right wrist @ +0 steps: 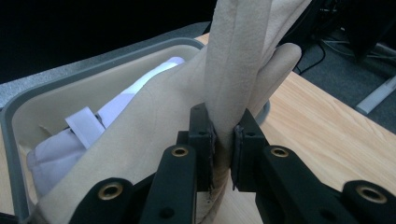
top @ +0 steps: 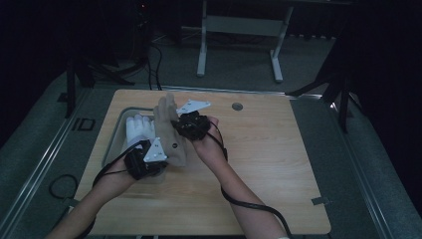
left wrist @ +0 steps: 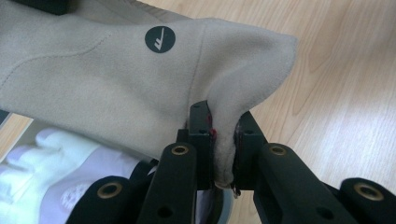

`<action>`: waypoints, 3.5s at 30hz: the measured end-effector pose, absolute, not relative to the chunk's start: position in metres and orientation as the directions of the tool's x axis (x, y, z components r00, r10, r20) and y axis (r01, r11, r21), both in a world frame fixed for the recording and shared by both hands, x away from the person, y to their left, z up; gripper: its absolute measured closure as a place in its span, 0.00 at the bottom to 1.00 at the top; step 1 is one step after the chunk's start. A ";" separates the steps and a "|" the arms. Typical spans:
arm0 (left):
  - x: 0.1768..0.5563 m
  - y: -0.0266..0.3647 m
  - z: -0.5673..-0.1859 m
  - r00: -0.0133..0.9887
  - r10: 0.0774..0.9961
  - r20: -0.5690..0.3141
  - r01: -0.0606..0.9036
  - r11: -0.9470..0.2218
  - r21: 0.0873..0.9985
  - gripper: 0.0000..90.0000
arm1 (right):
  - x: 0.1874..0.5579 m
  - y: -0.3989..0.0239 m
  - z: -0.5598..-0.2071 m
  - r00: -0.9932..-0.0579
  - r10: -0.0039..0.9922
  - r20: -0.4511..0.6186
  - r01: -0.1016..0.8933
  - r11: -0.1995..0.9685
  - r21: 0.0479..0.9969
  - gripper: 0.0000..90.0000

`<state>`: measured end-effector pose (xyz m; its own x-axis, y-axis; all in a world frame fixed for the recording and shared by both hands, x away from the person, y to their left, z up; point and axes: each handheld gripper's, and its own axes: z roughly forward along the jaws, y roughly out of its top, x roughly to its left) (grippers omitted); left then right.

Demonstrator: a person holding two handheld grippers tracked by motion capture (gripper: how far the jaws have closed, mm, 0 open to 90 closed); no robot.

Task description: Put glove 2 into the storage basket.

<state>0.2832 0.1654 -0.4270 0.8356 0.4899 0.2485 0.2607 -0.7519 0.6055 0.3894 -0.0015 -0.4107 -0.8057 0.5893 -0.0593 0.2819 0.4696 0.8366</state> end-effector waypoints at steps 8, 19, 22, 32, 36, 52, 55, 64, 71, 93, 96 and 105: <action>0.281 0.189 -0.433 0.821 0.518 0.240 0.292 -0.742 0.604 0.91 | 0.389 0.026 -0.413 -0.822 0.568 -0.052 0.273 0.472 0.838 0.90; 0.274 0.219 -0.438 0.792 0.566 0.228 0.342 -0.721 0.602 0.91 | 0.392 0.068 -0.420 -0.845 0.533 -0.052 0.265 0.500 0.825 0.90; 0.273 0.229 -0.440 0.778 0.587 0.226 0.362 -0.711 0.602 0.91 | 0.393 0.079 -0.422 -0.850 0.523 -0.057 0.259 0.510 0.820 0.90; 0.278 0.240 -0.450 0.770 0.605 0.205 0.400 -0.706 0.584 0.91 | 0.400 0.102 -0.435 -0.859 0.507 -0.066 0.257 0.540 0.802 0.90; 0.282 0.243 -0.462 0.772 0.609 0.184 0.420 -0.705 0.572 0.91 | 0.408 0.106 -0.456 -0.858 0.511 -0.050 0.288 0.560 0.777 0.90; 0.293 0.236 -0.476 0.769 0.620 0.159 0.448 -0.699 0.558 0.90 | 0.431 0.104 -0.489 -0.843 0.538 0.007 0.386 0.597 0.703 0.84; 0.294 0.237 -0.477 0.767 0.625 0.143 0.456 -0.689 0.564 0.90 | 0.432 0.101 -0.482 -0.842 0.540 0.004 0.384 0.594 0.707 0.65; 0.293 0.244 -0.467 0.740 0.666 0.091 0.485 -0.622 0.615 0.62 | 0.435 0.082 -0.466 -0.832 0.551 0.063 0.411 0.537 0.737 0.33; 0.287 0.244 -0.452 0.697 0.713 0.075 0.486 -0.547 0.682 0.35 | 0.432 0.067 -0.458 -0.845 0.527 0.090 0.410 0.532 0.741 0.15; 0.286 0.196 -0.446 0.728 0.686 -0.003 0.433 -0.456 0.778 0.19 | 0.399 0.002 -0.453 -0.860 0.510 -0.002 0.323 0.548 0.771 0.16; 0.285 0.185 -0.448 0.744 0.668 -0.002 0.418 -0.463 0.782 0.19 | 0.394 -0.012 -0.457 -0.860 0.510 -0.004 0.324 0.552 0.768 0.16; 0.279 0.155 -0.455 0.780 0.625 -0.029 0.368 -0.421 0.829 0.19 | 0.383 -0.046 -0.468 -0.854 0.519 0.005 0.334 0.543 0.771 0.16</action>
<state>0.2791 0.1549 -0.4553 0.7801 0.6250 -0.0287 0.3676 -0.4207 0.8294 0.3833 -0.0462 -0.4675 -0.8545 0.5195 0.0049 0.3343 0.5427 0.7705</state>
